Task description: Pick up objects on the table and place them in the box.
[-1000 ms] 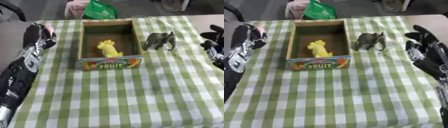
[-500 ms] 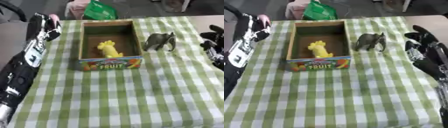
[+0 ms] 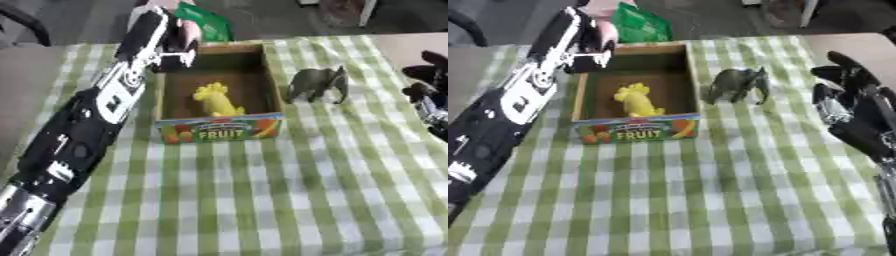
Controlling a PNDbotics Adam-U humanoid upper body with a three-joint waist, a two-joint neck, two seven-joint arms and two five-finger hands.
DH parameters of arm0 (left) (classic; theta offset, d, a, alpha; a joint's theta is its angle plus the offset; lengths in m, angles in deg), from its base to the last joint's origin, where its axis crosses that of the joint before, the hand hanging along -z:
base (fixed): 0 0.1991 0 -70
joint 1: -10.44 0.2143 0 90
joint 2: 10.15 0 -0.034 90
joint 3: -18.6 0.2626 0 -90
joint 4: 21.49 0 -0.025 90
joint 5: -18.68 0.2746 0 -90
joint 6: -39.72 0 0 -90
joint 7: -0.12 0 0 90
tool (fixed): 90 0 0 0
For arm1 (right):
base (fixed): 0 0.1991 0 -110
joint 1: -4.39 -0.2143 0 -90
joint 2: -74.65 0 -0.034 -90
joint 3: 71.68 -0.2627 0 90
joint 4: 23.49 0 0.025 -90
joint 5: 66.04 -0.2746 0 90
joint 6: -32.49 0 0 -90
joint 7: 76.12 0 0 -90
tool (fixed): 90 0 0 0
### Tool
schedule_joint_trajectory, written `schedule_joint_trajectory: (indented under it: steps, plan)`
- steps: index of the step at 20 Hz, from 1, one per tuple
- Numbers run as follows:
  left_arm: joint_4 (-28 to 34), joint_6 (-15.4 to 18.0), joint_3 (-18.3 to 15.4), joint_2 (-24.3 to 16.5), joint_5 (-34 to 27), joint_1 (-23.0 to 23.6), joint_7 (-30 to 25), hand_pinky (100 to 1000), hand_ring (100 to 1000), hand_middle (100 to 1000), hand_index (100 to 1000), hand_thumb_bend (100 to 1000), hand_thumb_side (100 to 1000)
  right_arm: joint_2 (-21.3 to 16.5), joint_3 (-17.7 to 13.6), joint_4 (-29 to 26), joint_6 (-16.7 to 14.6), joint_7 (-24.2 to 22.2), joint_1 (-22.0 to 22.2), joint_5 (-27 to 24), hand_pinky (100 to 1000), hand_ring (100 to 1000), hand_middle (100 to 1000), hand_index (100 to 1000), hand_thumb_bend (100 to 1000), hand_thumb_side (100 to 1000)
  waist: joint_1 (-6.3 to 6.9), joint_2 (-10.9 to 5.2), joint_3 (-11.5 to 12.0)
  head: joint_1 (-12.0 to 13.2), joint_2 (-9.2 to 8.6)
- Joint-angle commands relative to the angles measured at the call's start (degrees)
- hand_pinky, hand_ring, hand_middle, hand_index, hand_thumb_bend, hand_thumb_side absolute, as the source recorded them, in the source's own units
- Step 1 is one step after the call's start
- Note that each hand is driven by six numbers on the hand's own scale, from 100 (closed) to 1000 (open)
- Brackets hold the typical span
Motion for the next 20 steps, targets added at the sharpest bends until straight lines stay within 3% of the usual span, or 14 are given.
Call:
schedule_joint_trajectory:
  steps: [1,2,3,4,6,9,17,18,20]
  plan:
    - [-0.47,2.06,0.94,0.11,1.57,-0.70,-3.23,539,338,304,428,336,128,-0.66,-0.17,-0.55,-0.06,-0.14,-0.86,-0.38,813,923,788,976,100,425,-0.06,-0.92,-0.13,0.14,-0.34]
    - [-0.78,2.78,1.21,0.23,1.73,-0.47,-4.19,550,362,333,458,386,130,-0.66,-0.18,-0.56,-0.06,-0.14,-0.87,-0.37,813,923,788,976,100,426,-0.03,-0.89,-0.13,0.15,-0.35]
    - [-0.97,3.51,1.37,0.26,1.72,-0.29,-5.17,560,390,363,486,486,133,-0.66,-0.19,-0.56,-0.05,-0.15,-0.87,-0.37,813,923,788,976,100,426,0.00,-0.86,-0.11,0.17,-0.36]
    - [-1.01,4.21,1.48,0.18,1.70,-0.11,-6.23,576,431,411,531,653,132,-0.65,-0.20,-0.57,-0.05,-0.15,-0.88,-0.37,813,923,788,976,100,427,0.01,-0.83,-0.08,0.16,-0.38]
    - [-0.56,5.00,1.30,-0.11,1.37,0.23,-8.36,603,486,483,615,827,152,-0.63,-0.24,-0.59,-0.04,-0.15,-0.88,-0.35,813,923,788,976,100,426,0.01,-0.80,0.03,0.11,-0.43]
    - [1.75,4.63,0.02,-0.84,-0.25,0.77,-11.39,634,533,542,701,812,144,-0.68,-0.34,-0.60,-0.04,-0.07,-0.92,-0.32,813,922,788,976,100,422,-0.03,-0.76,0.23,0.00,-0.47]
    - [10.53,0.64,-2.77,-3.30,-7.09,2.86,-11.88,650,550,562,714,817,182,-1.44,-0.50,-0.21,-0.28,0.16,-1.47,0.00,812,922,788,975,100,407,0.01,-0.69,0.68,-0.24,-0.62]
    - [10.91,0.14,-2.60,-3.58,-7.69,2.89,-11.91,645,536,549,699,811,138,-1.58,-0.52,-0.26,-0.38,0.15,-1.51,0.09,809,917,788,965,100,313,0.01,-0.75,0.85,-0.48,-0.55]
    - [12.80,-0.10,-4.08,-3.90,-9.12,4.52,-10.79,642,529,540,692,809,119,-3.49,-0.67,0.07,-0.88,0.17,-3.26,1.17,806,913,788,957,100,251,-0.25,-0.81,1.80,-1.43,-0.42]
